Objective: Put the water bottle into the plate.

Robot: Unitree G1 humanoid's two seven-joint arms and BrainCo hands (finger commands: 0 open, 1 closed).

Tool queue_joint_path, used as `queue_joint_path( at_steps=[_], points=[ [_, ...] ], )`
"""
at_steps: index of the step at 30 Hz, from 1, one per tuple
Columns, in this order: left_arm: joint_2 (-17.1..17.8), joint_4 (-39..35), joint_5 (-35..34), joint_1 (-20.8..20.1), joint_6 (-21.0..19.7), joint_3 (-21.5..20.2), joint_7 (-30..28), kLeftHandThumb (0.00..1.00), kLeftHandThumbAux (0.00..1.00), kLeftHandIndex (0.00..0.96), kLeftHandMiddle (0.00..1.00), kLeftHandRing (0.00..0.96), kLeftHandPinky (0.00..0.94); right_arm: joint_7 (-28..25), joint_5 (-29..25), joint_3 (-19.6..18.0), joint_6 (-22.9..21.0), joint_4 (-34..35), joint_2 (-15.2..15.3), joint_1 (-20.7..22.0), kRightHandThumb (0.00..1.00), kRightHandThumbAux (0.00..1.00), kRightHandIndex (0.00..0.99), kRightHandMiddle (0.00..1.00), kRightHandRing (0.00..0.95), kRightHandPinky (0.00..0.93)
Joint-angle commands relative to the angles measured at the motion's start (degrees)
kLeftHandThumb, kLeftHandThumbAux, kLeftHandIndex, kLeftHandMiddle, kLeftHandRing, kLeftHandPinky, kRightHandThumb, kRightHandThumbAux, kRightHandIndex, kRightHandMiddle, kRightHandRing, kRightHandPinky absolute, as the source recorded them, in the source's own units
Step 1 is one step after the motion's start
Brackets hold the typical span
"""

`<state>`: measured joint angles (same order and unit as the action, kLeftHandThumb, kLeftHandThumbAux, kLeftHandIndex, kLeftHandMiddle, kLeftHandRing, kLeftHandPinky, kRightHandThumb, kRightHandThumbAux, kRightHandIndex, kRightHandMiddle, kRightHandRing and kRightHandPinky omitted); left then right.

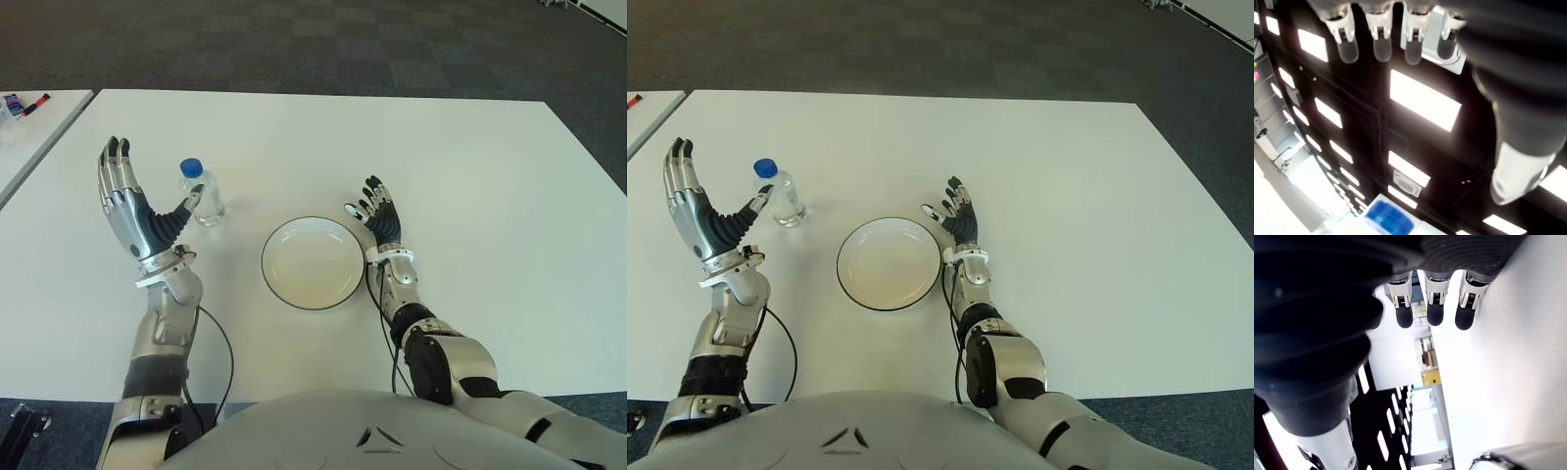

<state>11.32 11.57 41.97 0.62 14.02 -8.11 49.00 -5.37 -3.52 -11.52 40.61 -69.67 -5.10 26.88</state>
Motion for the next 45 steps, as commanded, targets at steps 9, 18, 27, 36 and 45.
queue_joint_path(
  at_steps=[9,18,27,36,45],
  points=[
    [3.65,7.36,-1.66,-4.75,-3.29,2.49,-1.38,0.000,0.781,0.044,0.053,0.039,0.064,-0.25,-0.33,-0.39,-3.67,-2.94,-0.12,-3.26,0.047,0.874,0.066,0.051,0.045,0.101],
    [4.59,9.32,-2.37,-6.69,-5.01,4.45,-2.09,0.000,0.808,0.051,0.053,0.034,0.062,-0.29,-0.41,-0.51,-3.91,-2.89,-0.14,-3.26,0.036,0.873,0.065,0.053,0.047,0.102],
    [4.90,9.70,-3.60,-7.59,-5.88,5.53,-2.46,0.000,0.819,0.057,0.058,0.036,0.063,-0.42,-0.51,-0.65,-3.82,-2.78,-0.18,-3.33,0.037,0.869,0.065,0.054,0.048,0.105],
    [4.37,9.38,-6.46,-8.15,-5.04,5.88,-4.57,0.000,0.806,0.062,0.057,0.034,0.049,-0.30,-0.25,-0.54,-3.26,-2.79,-0.10,-3.42,0.043,0.875,0.066,0.054,0.047,0.104],
    [4.37,9.90,-8.86,-9.36,-4.12,6.29,-6.37,0.000,0.762,0.059,0.061,0.034,0.044,-0.45,-0.22,-0.53,-3.33,-2.86,-0.01,-3.35,0.018,0.893,0.066,0.051,0.047,0.103]
  ],
)
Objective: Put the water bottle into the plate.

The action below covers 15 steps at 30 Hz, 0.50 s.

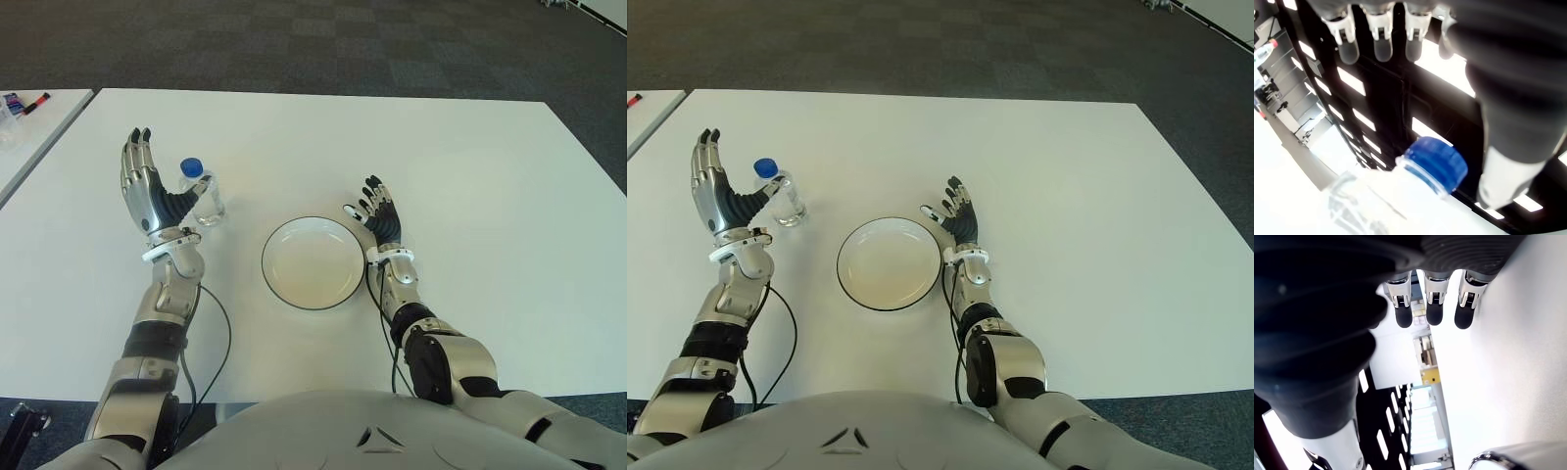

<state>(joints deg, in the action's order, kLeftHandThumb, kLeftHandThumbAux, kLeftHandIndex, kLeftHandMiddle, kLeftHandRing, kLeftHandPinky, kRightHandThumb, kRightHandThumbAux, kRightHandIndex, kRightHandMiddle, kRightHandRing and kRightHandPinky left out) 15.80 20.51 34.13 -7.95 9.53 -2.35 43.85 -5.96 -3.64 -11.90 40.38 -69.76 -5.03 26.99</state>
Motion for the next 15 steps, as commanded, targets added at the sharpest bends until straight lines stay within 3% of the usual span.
queue_joint_path(
  at_steps=[1,15],
  points=[
    [-0.08,1.04,-1.10,-0.97,0.44,0.65,-1.23,0.000,0.760,0.059,0.062,0.034,0.044,0.08,-0.13,-0.16,-3.05,-2.77,-0.07,-3.45,0.018,0.893,0.066,0.051,0.047,0.103],
    [0.18,1.49,-2.88,-1.94,3.97,1.52,-2.31,0.000,0.781,0.075,0.076,0.050,0.080,-0.45,-0.36,-0.38,-3.04,-2.89,-0.07,-3.47,0.017,0.893,0.065,0.051,0.047,0.103]
  ],
)
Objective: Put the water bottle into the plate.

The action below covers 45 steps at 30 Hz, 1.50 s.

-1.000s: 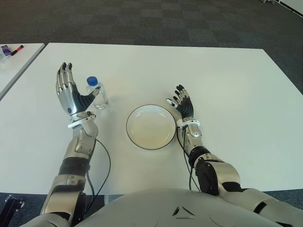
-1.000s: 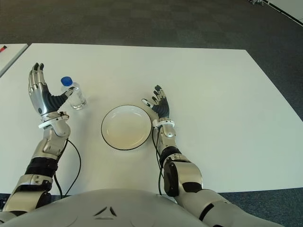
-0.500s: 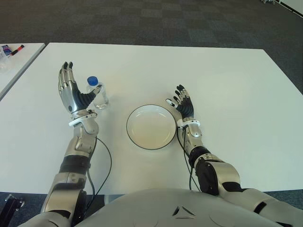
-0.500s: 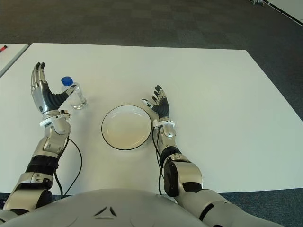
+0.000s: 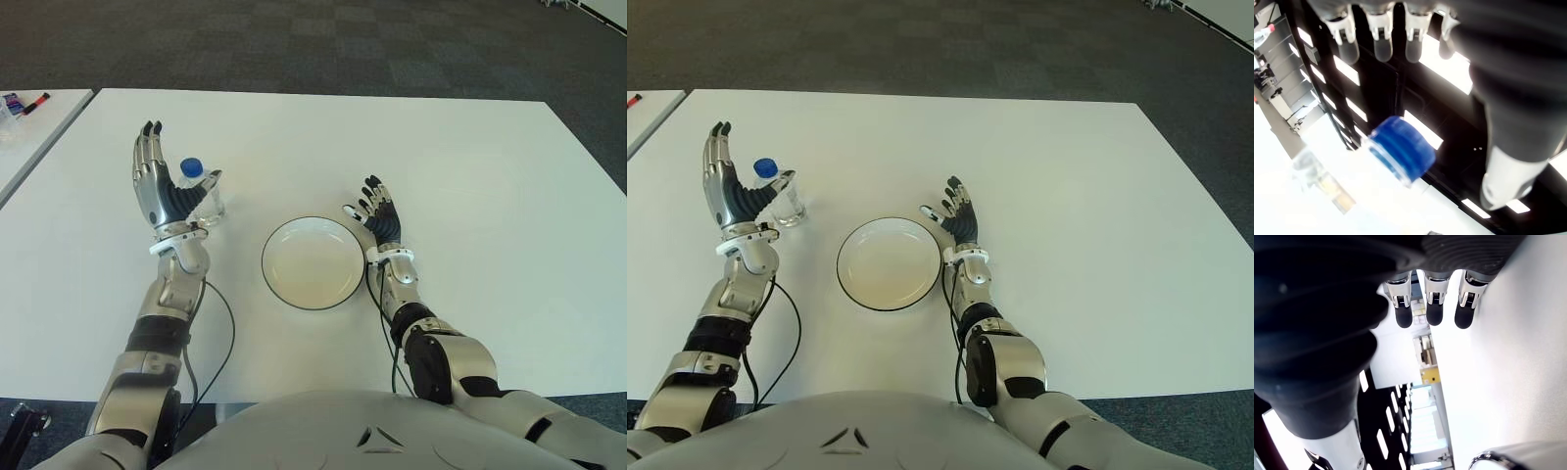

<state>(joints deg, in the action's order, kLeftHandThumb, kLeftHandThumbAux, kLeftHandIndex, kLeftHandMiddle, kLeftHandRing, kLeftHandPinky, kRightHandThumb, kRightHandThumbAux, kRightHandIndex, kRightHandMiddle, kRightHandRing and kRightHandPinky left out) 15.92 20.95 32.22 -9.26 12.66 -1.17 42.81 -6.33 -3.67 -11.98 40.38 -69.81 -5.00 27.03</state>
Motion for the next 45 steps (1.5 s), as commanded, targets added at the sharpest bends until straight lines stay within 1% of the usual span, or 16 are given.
queue_joint_path(
  at_steps=[1,7,13,19,23,25,29,36,40,45],
  points=[
    [-0.06,1.00,-1.21,-0.66,1.01,0.32,-1.38,0.000,0.783,0.080,0.080,0.055,0.084,-0.09,-0.33,-0.32,-3.08,-2.83,-0.11,-3.52,0.016,0.895,0.065,0.052,0.048,0.103],
    [-0.87,0.30,-3.96,-0.59,2.23,0.07,-3.54,0.000,0.771,0.094,0.093,0.070,0.092,0.01,-0.24,-0.34,-3.33,-2.83,-0.14,-3.44,0.009,0.900,0.064,0.051,0.047,0.101],
    [-2.12,-1.01,-9.05,-0.35,2.88,-0.60,-8.23,0.000,0.759,0.105,0.097,0.072,0.079,0.04,-0.16,-0.30,-3.54,-2.90,-0.12,-3.31,0.003,0.900,0.060,0.048,0.044,0.098],
    [-3.65,-2.12,-13.84,-0.36,1.75,-1.43,-12.78,0.000,0.768,0.109,0.093,0.069,0.077,0.12,-0.11,-0.26,-3.51,-2.86,-0.21,-3.38,0.007,0.895,0.058,0.047,0.044,0.101],
    [-4.69,-2.26,-16.28,-0.60,0.61,-2.16,-14.84,0.000,0.785,0.111,0.096,0.074,0.088,0.16,-0.09,-0.23,-3.55,-2.84,-0.23,-3.44,0.014,0.890,0.056,0.047,0.044,0.100],
    [-4.91,-2.37,-16.77,-0.63,0.28,-2.39,-15.36,0.000,0.793,0.112,0.098,0.076,0.093,0.17,-0.09,-0.23,-3.56,-2.84,-0.23,-3.44,0.018,0.888,0.056,0.047,0.044,0.100],
    [-5.59,-0.36,-18.11,-1.44,0.18,-3.12,-16.28,0.000,0.812,0.114,0.101,0.079,0.092,0.42,-0.03,-0.19,-3.61,-2.83,-0.25,-3.44,0.027,0.882,0.056,0.049,0.045,0.102],
    [-5.95,2.56,-19.01,-2.37,1.29,-3.79,-16.39,0.000,0.833,0.108,0.098,0.076,0.079,0.55,-0.04,-0.19,-3.52,-2.78,-0.31,-3.46,0.044,0.876,0.056,0.052,0.048,0.104],
    [-6.23,5.25,-20.23,-3.55,2.33,-4.34,-16.62,0.000,0.851,0.097,0.085,0.065,0.062,0.80,0.02,-0.17,-3.59,-2.77,-0.35,-3.40,0.050,0.874,0.058,0.053,0.048,0.105],
    [-6.27,6.92,-20.56,-4.29,3.71,-4.56,-17.13,0.000,0.855,0.089,0.076,0.058,0.054,0.94,0.02,-0.15,-3.57,-2.77,-0.38,-3.41,0.056,0.874,0.063,0.056,0.052,0.110]
  ],
)
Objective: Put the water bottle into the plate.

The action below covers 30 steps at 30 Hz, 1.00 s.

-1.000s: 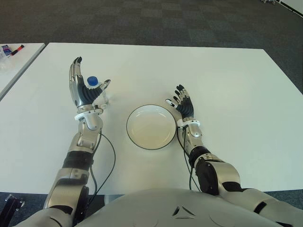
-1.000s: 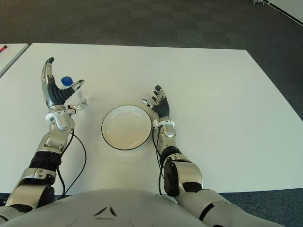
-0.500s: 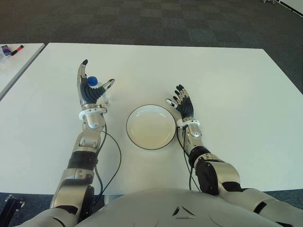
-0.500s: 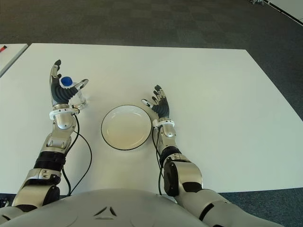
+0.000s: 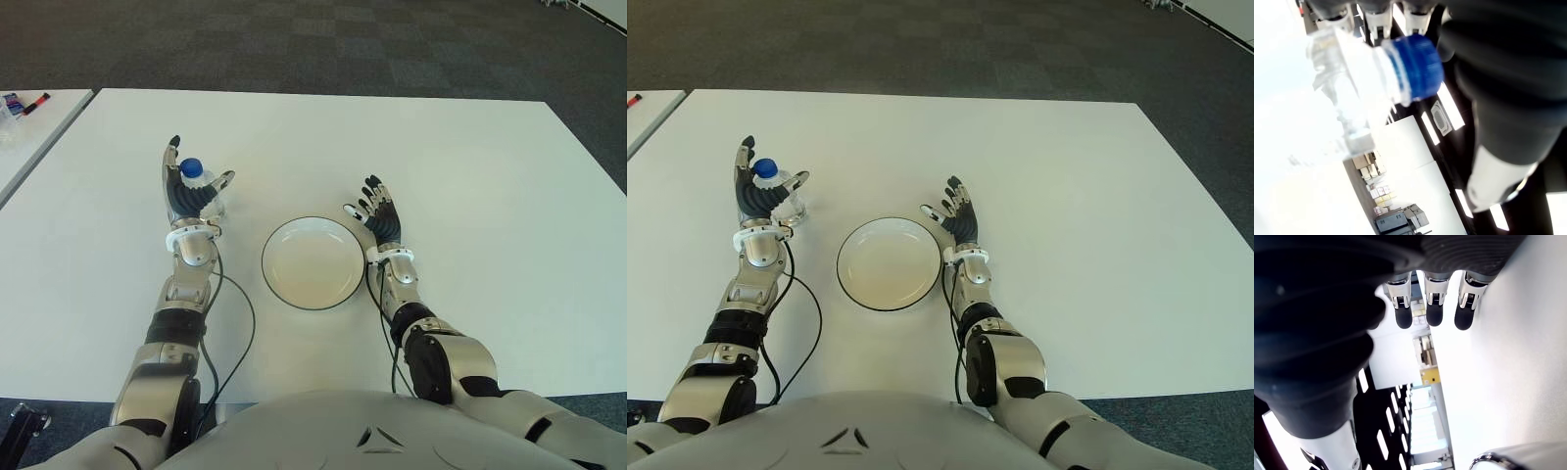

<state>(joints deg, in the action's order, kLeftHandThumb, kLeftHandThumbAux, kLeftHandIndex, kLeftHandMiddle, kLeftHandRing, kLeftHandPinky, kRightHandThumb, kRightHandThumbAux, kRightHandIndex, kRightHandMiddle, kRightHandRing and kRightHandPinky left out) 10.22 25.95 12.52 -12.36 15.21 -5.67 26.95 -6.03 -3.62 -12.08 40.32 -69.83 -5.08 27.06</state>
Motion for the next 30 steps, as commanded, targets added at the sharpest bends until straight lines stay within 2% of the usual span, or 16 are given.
queue_joint_path(
  at_steps=[1,7,18,30],
  points=[
    [-0.57,2.19,-0.99,-1.30,1.31,-0.09,-1.46,0.000,0.854,0.088,0.076,0.058,0.053,0.65,-0.03,-0.06,-3.48,-2.75,-0.30,-3.45,0.056,0.874,0.063,0.057,0.052,0.111],
    [-1.21,2.79,-1.42,-1.66,-0.39,-0.23,-1.94,0.000,0.819,0.090,0.073,0.053,0.045,0.51,-0.07,-0.06,-3.57,-2.77,-0.28,-3.41,0.051,0.875,0.063,0.054,0.050,0.104],
    [-4.56,-0.54,-0.91,-1.62,-7.96,-0.53,-0.04,0.000,0.768,0.075,0.063,0.037,0.004,0.06,-0.31,-0.23,-3.73,-2.82,-0.18,-3.42,0.048,0.875,0.061,0.055,0.050,0.105],
    [-5.75,-2.93,-1.19,-1.61,-13.90,-0.59,-1.30,0.000,0.744,0.059,0.057,0.021,0.000,-0.42,-0.54,-0.53,-3.81,-2.74,-0.21,-3.45,0.037,0.883,0.061,0.055,0.051,0.107]
  ],
)
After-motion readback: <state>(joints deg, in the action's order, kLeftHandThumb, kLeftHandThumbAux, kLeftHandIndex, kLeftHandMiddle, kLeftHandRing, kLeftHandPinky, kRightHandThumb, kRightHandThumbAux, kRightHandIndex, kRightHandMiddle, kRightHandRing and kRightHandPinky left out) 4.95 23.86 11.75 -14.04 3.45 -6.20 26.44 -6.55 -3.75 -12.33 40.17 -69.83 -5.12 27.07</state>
